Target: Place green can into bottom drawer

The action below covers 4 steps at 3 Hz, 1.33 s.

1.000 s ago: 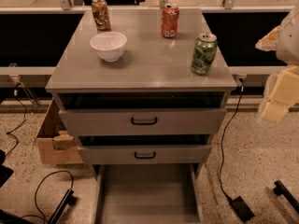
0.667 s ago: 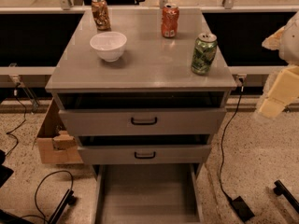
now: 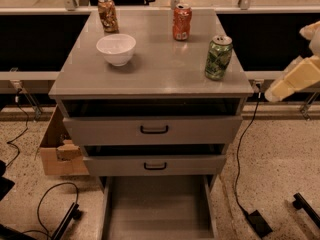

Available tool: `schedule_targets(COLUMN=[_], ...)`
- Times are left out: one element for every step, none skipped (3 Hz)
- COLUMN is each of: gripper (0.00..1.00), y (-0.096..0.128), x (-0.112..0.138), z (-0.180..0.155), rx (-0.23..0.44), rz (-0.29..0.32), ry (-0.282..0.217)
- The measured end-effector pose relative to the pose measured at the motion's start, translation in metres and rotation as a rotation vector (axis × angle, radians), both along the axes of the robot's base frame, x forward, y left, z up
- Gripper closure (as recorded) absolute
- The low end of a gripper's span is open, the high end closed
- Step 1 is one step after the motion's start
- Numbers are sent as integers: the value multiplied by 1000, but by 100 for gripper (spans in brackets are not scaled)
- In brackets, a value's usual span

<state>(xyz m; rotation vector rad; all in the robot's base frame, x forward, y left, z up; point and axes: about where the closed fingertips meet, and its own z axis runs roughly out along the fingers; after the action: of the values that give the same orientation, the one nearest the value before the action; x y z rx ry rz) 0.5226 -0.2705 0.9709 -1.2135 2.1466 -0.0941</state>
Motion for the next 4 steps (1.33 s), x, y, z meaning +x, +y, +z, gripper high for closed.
schedule_targets(gripper=[0, 0, 0, 0], y=[-11, -3, 12, 30], x=[44, 82, 114, 141], z=[3, -8, -20, -33], rx=[129, 293, 436, 541], rz=[-44, -43, -14, 27], ry=[-129, -216, -257, -256])
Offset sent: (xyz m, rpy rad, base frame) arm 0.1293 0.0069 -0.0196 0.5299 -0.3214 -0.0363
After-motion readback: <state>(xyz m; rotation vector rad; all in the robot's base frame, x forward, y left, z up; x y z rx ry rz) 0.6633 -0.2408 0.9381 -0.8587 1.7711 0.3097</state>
